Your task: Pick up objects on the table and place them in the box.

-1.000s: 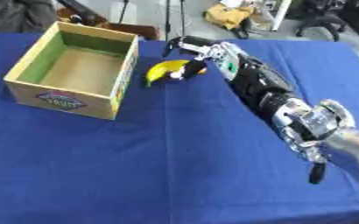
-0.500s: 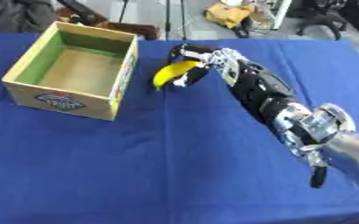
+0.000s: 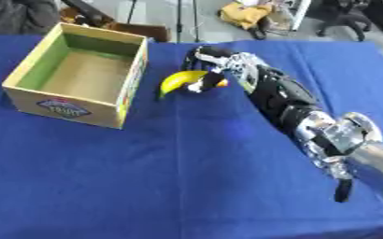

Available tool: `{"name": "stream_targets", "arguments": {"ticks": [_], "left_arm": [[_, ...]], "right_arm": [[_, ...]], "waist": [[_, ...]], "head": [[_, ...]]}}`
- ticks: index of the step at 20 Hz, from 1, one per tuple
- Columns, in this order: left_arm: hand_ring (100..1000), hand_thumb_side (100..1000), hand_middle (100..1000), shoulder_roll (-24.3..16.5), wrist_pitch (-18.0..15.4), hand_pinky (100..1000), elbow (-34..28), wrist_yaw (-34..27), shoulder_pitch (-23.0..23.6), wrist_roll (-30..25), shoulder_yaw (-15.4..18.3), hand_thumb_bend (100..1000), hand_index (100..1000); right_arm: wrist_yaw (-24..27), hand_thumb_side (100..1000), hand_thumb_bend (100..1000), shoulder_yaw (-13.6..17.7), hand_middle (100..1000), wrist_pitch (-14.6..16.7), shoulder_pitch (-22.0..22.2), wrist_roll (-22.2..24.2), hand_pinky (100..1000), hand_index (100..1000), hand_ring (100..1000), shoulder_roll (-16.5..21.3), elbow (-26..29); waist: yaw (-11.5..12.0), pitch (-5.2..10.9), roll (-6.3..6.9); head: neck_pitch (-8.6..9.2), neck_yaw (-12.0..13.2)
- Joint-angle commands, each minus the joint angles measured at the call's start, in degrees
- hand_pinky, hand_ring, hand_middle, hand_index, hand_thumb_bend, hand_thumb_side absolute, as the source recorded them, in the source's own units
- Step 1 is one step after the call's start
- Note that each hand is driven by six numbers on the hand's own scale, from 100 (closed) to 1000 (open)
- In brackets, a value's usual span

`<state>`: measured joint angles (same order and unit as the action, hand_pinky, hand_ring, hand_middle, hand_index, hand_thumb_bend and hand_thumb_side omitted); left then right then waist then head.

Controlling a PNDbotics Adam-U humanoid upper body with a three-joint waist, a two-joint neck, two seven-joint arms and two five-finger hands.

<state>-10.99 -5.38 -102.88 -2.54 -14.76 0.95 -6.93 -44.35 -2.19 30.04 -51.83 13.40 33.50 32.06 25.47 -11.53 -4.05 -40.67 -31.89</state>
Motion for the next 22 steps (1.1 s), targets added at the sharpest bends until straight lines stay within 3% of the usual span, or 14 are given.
{"name": "stream_targets", "arguments": {"ticks": [1,6,22], "left_arm": [[550,884,505,-0.41,-0.09,588,-1.15,-0.02,-0.62,-0.1,-0.01,399,588],[549,886,505,-0.4,-0.1,588,-1.15,-0.04,-0.59,-0.09,0.0,399,588],[549,878,505,-0.54,-0.15,589,-1.12,-0.11,-0.25,-0.18,0.07,404,589]], "right_arm": [[0.2,308,240,-0.16,624,0.17,-0.56,-0.65,317,642,588,2.33,1.01],[-0.39,296,220,-0.26,574,0.44,-0.45,-1.42,217,606,517,2.35,1.03],[1.82,271,233,-0.43,580,1.7,-2.03,-2.85,195,621,500,3.11,4.78]], "waist": [[-0.14,0.82,0.45],[-0.24,0.84,0.48],[-0.82,2.08,0.26]], "head": [[0.84,-0.13],[0.88,-0.17],[0.88,-0.08]]}}
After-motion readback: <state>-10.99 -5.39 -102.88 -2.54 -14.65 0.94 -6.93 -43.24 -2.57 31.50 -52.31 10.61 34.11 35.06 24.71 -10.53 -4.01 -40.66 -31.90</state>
